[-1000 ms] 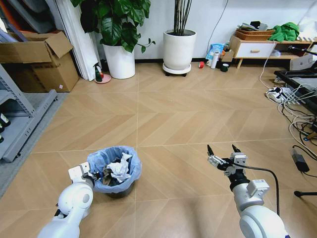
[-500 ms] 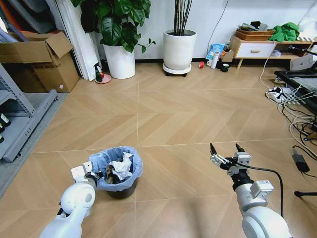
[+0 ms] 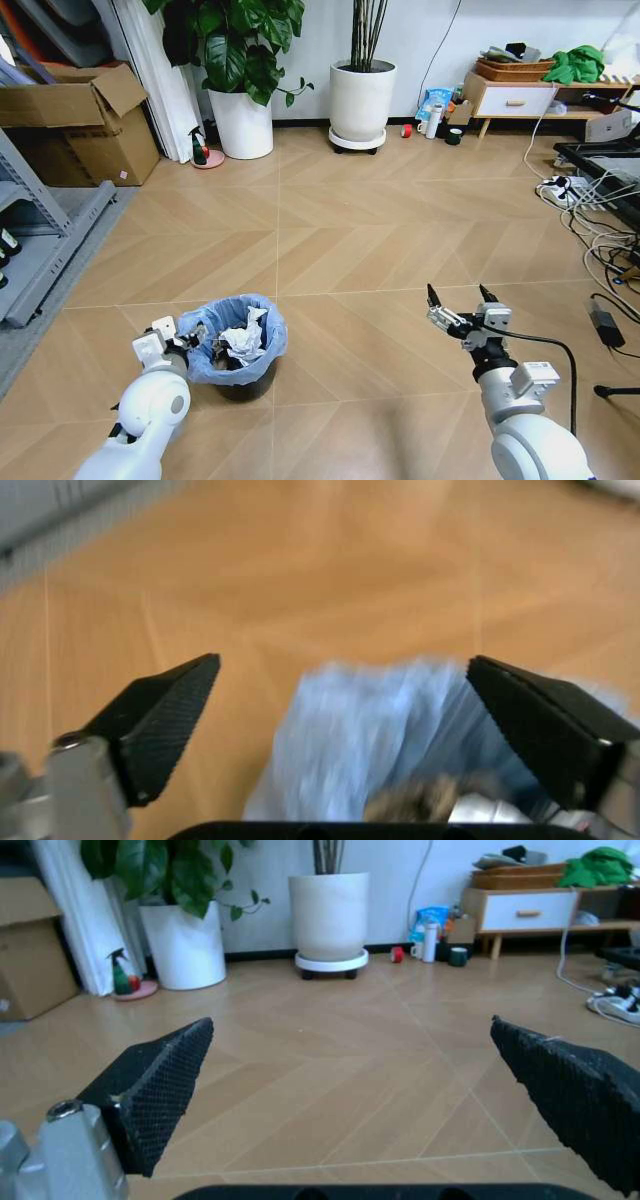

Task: Pick up the trash bin and place the garbage on the floor into it.

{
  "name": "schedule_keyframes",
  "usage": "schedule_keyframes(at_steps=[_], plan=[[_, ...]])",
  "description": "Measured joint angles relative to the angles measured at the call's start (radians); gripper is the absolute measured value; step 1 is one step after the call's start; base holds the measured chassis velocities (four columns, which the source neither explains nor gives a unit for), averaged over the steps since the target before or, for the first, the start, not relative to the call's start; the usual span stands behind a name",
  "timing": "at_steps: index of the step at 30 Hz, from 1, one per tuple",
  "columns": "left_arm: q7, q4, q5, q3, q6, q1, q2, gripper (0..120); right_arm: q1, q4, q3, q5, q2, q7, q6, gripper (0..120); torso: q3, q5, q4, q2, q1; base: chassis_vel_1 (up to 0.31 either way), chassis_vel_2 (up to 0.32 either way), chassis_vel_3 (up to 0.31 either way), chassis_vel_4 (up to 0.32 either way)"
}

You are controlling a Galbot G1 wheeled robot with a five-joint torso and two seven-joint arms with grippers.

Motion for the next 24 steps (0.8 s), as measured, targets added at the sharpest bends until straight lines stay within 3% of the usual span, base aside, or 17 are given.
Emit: schedule_keyframes(at_steps=[2,4,7,8,10,11,12,14,19,24], plan=[[0.084,-0.026,0.085,-0.026,-0.057,0.032,0.0,100,-0.002,0.018,0.003,0.011,0.015,0.025,-0.032,100,0.0,0.0,-0.0001,0.0,0.0,0.0,0.0,0.0,0.0],[0.106,-0.035,0.113,-0.035,-0.07,0.043,0.001,100,-0.002,0.021,0.004,0.013,0.018,0.032,-0.04,100,0.0,-0.0001,0.0002,0.0,0.0,0.0,0.0,0.0,0.0],[0.215,-0.108,0.273,-0.122,-0.114,0.139,0.013,100,-0.003,0.028,0.045,-0.027,0.057,0.051,-0.077,100,0.0,0.0001,-0.0001,0.0,0.0,0.0,0.0,0.0,0.0],[0.215,-0.108,0.273,-0.122,-0.114,0.139,0.013,100,-0.003,0.028,0.045,-0.027,0.057,0.051,-0.077,100,0.0,0.0001,-0.0001,0.0,0.0,0.0,0.0,0.0,0.0],[0.308,-0.144,0.371,-0.219,-0.13,0.206,-0.008,100,-0.003,0.026,0.079,-0.079,0.08,0.046,-0.081,100,0.0,0.0002,0.0,0.0,0.0,0.0,0.0,0.0,0.0],[0.308,-0.144,0.371,-0.219,-0.13,0.206,-0.008,100,-0.003,0.026,0.079,-0.079,0.08,0.046,-0.081,100,0.0,0.0002,0.0,0.0,0.0,0.0,0.0,0.0,0.0],[0.385,-0.173,0.422,-0.287,-0.136,0.251,-0.039,100,-0.008,0.027,0.099,-0.112,0.098,0.032,-0.081,100,0.0,0.0,0.0003,0.0,0.0,0.0,0.0,0.0,0.0],[0.436,-0.222,0.45,-0.344,-0.135,0.305,-0.078,100,-0.018,0.034,0.11,-0.149,0.123,0.015,-0.076,100,0.0,0.0,0.0005,0.0,0.0,0.0,0.0,0.0,0.0],[0.485,-0.283,0.505,-0.377,-0.133,0.357,-0.157,100,-0.046,0.043,0.149,-0.27,0.189,-0.056,-0.012,100,0.0,-0.0001,0.0002,0.0,0.0,0.0,0.0,0.0,0.0],[0.507,-0.303,0.514,-0.371,-0.129,0.38,-0.174,100,-0.071,0.051,0.211,-0.311,0.228,-0.123,0.028,100,0.0,0.0,-0.0002,0.0,0.0,0.0,0.0,0.0,0.0]])
